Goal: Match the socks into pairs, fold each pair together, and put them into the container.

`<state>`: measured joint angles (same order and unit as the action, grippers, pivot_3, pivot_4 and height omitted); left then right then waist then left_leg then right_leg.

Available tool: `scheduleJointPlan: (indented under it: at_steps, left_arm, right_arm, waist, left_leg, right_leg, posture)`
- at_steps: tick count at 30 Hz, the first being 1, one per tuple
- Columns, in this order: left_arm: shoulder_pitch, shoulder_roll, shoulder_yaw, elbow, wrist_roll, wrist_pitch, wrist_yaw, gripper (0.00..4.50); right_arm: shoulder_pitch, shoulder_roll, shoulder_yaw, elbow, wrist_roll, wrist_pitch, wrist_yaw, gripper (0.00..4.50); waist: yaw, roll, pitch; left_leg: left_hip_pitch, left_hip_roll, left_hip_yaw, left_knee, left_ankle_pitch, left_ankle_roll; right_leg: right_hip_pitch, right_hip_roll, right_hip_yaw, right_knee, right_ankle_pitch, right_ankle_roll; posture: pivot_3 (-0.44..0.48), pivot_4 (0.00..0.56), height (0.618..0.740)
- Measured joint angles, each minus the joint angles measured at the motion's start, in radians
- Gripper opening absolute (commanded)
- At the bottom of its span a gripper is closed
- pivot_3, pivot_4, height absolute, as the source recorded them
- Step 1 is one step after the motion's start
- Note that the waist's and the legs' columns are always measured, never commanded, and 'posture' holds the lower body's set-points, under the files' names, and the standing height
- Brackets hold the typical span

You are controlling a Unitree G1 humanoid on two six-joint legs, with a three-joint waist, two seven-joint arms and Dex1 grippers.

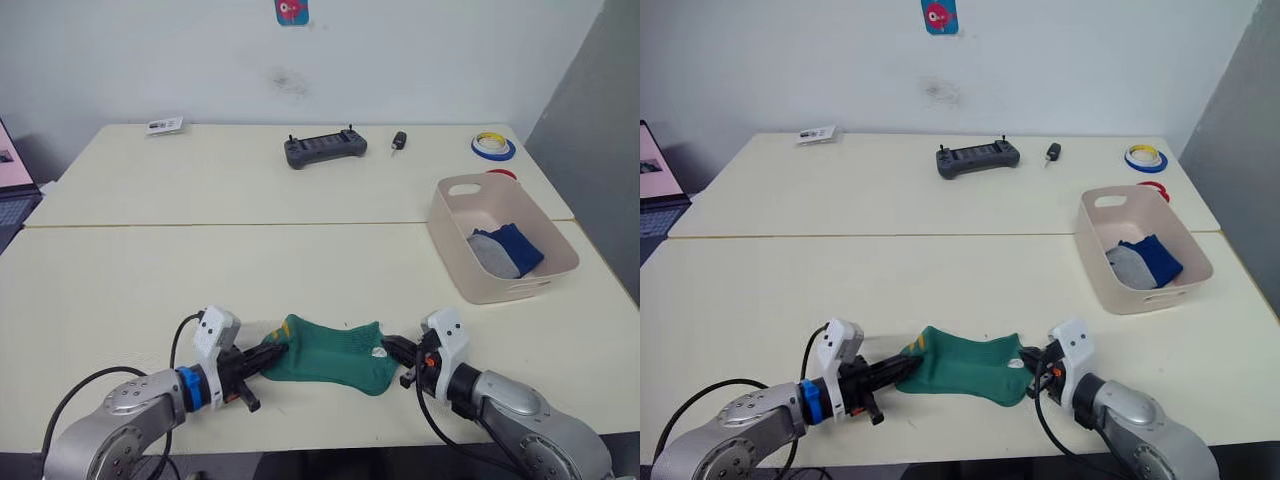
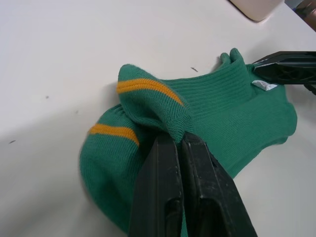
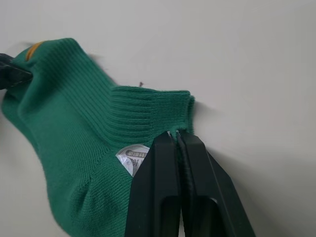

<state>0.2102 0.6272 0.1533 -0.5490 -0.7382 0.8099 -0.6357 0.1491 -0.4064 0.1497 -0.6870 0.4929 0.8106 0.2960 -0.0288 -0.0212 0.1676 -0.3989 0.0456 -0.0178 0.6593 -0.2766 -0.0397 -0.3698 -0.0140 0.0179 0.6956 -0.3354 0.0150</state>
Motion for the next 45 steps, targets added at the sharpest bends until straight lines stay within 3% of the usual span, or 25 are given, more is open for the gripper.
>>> scheduleJointPlan:
  at_steps: [5, 12, 17, 22, 25, 33, 42, 43, 45]
  left_arm:
    - [0.049, 0.024, 0.033, -0.077, -0.037, 0.062, 0.038, 1.87]
    - [0.153, 0.048, 0.211, -0.187, -0.149, 0.086, 0.061, 4.03]
    - [0.131, 0.101, 0.323, -0.153, -0.224, 0.105, 0.056, 4.03]
    - [-0.054, 0.138, 0.261, 0.044, -0.208, 0.134, 0.053, 4.03]
    - [-0.098, 0.165, 0.203, 0.107, -0.161, 0.118, 0.009, 4.03]
    - [-0.066, 0.233, 0.139, 0.2, -0.053, -0.01, -0.224, 4.03]
    - [-0.04, 0.206, 0.134, 0.199, -0.019, -0.1, -0.299, 4.03]
    - [-0.041, 0.206, 0.134, 0.192, -0.019, -0.099, -0.299, 4.06]
    - [-0.054, 0.205, 0.133, 0.19, -0.02, -0.099, -0.3, 3.66]
  right_arm:
    - [-0.001, 0.009, -0.012, 0.003, -0.009, -0.003, -0.011, 2.07]
    - [-0.001, -0.013, -0.044, -0.007, -0.013, -0.046, 0.013, 4.49]
    - [-0.011, -0.056, -0.024, -0.029, -0.036, -0.101, 0.076, 4.49]
    - [-0.029, -0.086, 0.064, -0.031, -0.085, -0.138, 0.118, 4.49]
    - [-0.045, -0.102, 0.096, -0.031, -0.119, -0.155, 0.137, 4.49]
    - [-0.048, -0.124, 0.126, -0.024, -0.171, -0.188, 0.164, 4.49]
    - [-0.049, -0.104, 0.121, -0.005, -0.198, -0.222, 0.169, 4.49]
    - [-0.047, -0.101, 0.118, -0.005, -0.197, -0.231, 0.173, 4.13]
    - [-0.042, -0.096, 0.112, -0.005, -0.195, -0.238, 0.18, 3.59]
  waist:
    - [-0.001, 0.0, 0.0]
    - [0.0, 0.0, 0.0]
    - [0.001, 0.0, 0.0]
    - [0.003, -0.001, 0.0]
    - [0.0, -0.001, 0.0]
    - [0.0, -0.001, 0.0]
    - [0.0, -0.001, 0.0]
    - [0.0, -0.001, 0.0]
    - [0.0, -0.001, 0.0]
  left_leg:
    - [0.0, 0.0, 0.0, 0.0, 0.0, 0.0]
    - [0.0, 0.0, 0.0, 0.0, 0.0, 0.0]
    - [0.001, -0.001, 0.0, 0.0, 0.0, 0.0]
    - [0.0, -0.001, -0.001, 0.0, 0.0, 0.0]
    - [0.0, 0.0, 0.0, 0.0, 0.0, 0.0]
    - [0.0, 0.001, -0.001, -0.001, 0.0, 0.0]
    - [0.0, 0.001, -0.001, 0.0, 0.0, 0.0]
    - [0.0, 0.001, -0.001, 0.0, 0.0, 0.0]
    - [0.0, 0.001, -0.001, 0.0, 0.0, 0.0]
  right_leg:
    - [0.0, 0.0, 0.0, 0.0, 0.0, 0.0]
    - [0.0, 0.0, 0.0, 0.0, 0.0, 0.0]
    - [0.001, 0.0, 0.0, 0.0, 0.0, 0.0]
    - [0.001, 0.002, -0.001, 0.0, 0.0, 0.0]
    - [0.0, 0.003, 0.0, -0.001, 0.0, 0.0]
    - [0.0, 0.001, -0.001, 0.0, 0.0, 0.0]
    - [0.0, 0.0, 0.0, 0.0, 0.0, 0.0]
    - [0.0, 0.0, 0.0, 0.0, 0.0, 0.0]
    - [0.0, 0.0, -0.001, 0.0, 0.0, 0.0]
  posture:
    - [0.0, 0.15, 0.74]
    - [0.0, 0.15, 0.74]
    - [0.0, 0.15, 0.74]
    - [0.0, 0.15, 0.74]
    - [0.0, 0.15, 0.74]
    - [0.0, 0.15, 0.74]
    - [0.0, 0.15, 0.74]
    - [0.0, 0.15, 0.74]
    - [0.0, 0.15, 0.74]
